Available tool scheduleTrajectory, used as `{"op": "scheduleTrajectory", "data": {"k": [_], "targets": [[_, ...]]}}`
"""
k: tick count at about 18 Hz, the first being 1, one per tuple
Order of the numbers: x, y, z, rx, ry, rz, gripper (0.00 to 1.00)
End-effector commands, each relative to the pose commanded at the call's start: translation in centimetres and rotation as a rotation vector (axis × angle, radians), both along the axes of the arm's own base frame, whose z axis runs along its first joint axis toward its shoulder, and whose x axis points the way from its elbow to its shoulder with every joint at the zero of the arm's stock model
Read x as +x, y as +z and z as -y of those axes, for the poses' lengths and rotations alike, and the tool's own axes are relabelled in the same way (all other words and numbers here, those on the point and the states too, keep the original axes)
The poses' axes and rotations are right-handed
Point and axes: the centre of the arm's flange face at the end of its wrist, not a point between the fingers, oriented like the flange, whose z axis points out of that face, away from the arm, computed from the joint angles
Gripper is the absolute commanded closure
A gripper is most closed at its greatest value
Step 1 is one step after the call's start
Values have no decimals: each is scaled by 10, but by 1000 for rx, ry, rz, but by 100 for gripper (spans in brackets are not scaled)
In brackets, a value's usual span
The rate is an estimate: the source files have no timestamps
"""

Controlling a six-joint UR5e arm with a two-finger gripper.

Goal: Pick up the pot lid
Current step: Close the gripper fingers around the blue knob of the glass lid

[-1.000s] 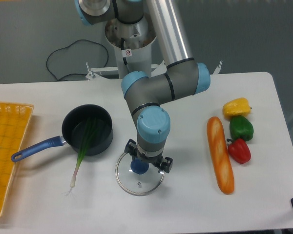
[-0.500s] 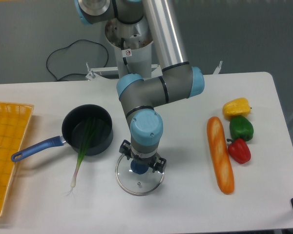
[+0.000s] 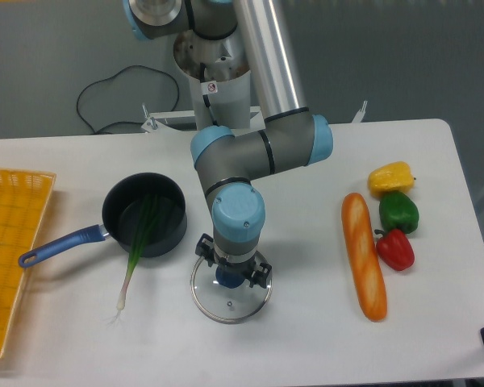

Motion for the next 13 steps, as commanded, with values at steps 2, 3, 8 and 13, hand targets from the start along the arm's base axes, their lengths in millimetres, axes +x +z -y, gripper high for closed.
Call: {"op": "scheduleTrajectory", "data": {"k": [2,3,8,13], "targets": [[1,-3,-2,-1,-3,1,0],[2,-3,-2,0,-5,0,0],[2,-5,-2,0,-6,0,4],[3,-5,-2,0,-11,0,18]]}}
